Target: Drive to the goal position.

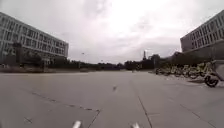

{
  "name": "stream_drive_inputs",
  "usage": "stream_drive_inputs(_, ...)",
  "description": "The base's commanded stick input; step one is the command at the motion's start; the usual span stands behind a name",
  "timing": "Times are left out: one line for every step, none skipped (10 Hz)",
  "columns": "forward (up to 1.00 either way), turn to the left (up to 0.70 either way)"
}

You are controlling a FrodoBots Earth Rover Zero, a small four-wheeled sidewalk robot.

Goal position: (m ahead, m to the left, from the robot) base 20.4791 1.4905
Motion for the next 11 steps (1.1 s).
stream_drive_inputs(0.70, 0.00)
stream_drive_inputs(0.70, 0.00)
stream_drive_inputs(0.70, 0.00)
stream_drive_inputs(0.70, 0.00)
stream_drive_inputs(0.70, 0.00)
stream_drive_inputs(0.70, 0.00)
stream_drive_inputs(0.70, 0.00)
stream_drive_inputs(0.70, 0.00)
stream_drive_inputs(0.70, 0.00)
stream_drive_inputs(0.70, 0.00)
stream_drive_inputs(0.70, -0.14)
